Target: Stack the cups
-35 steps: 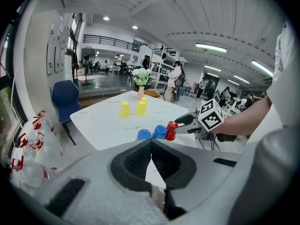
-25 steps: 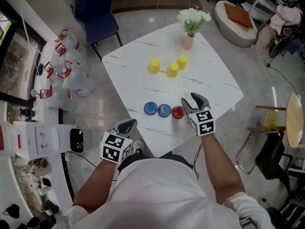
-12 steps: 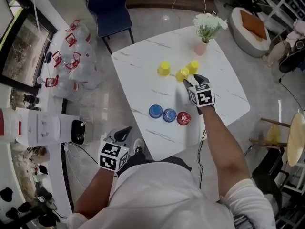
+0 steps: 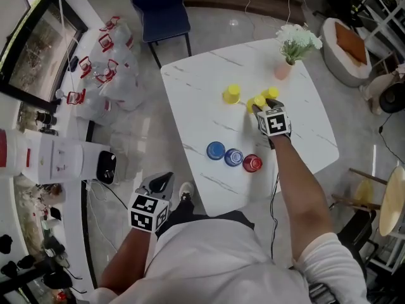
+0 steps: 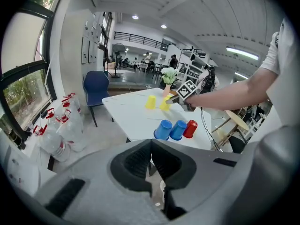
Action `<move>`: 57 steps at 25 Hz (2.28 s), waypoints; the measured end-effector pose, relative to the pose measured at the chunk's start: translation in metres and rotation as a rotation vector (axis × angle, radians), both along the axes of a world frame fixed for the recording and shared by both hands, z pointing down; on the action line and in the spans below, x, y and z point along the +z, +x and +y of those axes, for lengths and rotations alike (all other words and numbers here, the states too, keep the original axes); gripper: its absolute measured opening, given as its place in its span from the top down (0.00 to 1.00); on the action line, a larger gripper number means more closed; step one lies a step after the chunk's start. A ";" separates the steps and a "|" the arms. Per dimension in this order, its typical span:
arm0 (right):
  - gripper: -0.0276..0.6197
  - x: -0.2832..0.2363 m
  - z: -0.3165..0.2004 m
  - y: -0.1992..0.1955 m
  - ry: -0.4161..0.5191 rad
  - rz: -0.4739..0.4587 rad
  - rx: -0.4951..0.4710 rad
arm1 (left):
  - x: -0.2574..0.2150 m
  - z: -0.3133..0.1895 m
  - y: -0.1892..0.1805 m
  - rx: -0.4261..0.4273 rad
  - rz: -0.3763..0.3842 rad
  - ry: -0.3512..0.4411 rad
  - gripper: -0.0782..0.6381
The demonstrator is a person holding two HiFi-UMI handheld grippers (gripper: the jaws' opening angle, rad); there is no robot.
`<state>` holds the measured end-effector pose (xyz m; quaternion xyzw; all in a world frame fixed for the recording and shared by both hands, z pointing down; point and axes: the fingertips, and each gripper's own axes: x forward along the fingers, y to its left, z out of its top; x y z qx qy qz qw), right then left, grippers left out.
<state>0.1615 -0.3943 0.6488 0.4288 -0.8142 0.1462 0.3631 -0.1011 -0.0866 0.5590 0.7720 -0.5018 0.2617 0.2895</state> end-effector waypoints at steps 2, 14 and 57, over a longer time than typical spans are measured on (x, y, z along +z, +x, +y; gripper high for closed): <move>0.62 0.001 -0.001 -0.001 0.004 0.012 -0.006 | 0.003 0.000 -0.002 0.001 0.004 -0.003 0.88; 0.63 -0.077 0.043 -0.002 0.124 -0.025 0.018 | -0.003 -0.034 0.014 0.163 0.050 0.049 0.88; 0.54 -0.103 0.224 -0.086 0.109 -0.109 -0.048 | -0.011 -0.031 0.040 0.388 0.088 0.086 0.88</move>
